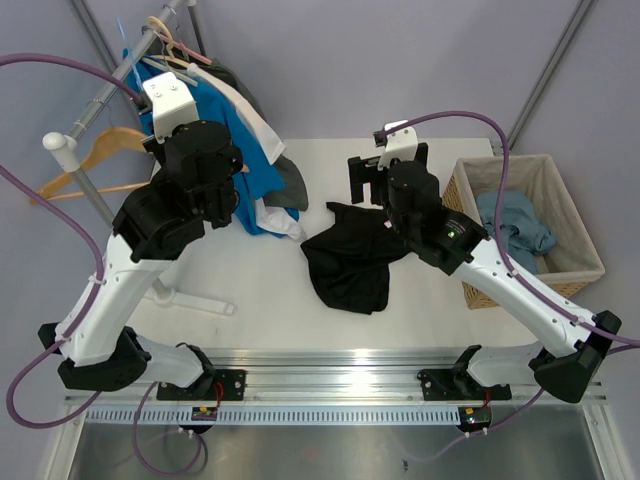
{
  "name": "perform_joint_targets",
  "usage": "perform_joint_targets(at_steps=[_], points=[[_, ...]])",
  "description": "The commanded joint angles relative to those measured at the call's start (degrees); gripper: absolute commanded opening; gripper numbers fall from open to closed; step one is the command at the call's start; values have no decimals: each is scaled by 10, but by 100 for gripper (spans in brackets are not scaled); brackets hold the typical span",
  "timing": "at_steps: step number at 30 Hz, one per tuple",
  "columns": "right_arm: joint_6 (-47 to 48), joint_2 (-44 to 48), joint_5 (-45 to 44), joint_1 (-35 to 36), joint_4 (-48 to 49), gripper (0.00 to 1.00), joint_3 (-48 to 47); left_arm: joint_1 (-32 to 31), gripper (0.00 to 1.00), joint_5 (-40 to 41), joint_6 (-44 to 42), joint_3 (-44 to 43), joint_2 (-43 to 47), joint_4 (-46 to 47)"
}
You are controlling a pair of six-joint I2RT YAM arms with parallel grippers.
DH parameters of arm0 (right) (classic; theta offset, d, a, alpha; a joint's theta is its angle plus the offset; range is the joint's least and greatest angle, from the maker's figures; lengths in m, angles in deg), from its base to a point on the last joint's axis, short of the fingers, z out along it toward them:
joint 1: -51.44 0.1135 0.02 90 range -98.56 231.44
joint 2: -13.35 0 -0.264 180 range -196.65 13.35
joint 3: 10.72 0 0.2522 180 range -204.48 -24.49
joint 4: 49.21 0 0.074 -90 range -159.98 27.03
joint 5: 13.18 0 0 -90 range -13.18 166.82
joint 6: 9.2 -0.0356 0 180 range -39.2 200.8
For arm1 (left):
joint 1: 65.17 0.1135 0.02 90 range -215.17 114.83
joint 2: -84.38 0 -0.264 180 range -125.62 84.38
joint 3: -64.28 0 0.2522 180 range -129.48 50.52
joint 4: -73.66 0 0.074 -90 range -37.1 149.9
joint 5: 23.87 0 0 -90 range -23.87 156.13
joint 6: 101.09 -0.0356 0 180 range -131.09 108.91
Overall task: Remove the t-shirt from the hanger
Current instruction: Place the hanger at the clothesline.
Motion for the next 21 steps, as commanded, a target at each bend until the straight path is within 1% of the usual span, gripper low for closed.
perform_joint_targets(at_steps=[1,2,5,10,11,14,17,21], points=[[-19,22,25,5,19,100,4,24,0,24,28,31,10,34],[-20,22,25,5,20,100,5,33,0,15,32,39,11,34],[-21,21,23,5,14,99,1,87,0,-26,59,68,22,32],[-26,27,32,5,15,99,5,124,0,-59,70,104,20,32],[-28,28,32,6,14,100,5,145,0,-65,76,111,19,32],[-36,36,39,5,9,100,11,179,0,-68,87,138,12,33],[-38,50,46,5,16,99,18,202,0,-89,98,159,6,34],[-36,46,45,5,13,100,14,207,0,-92,110,177,3,36]])
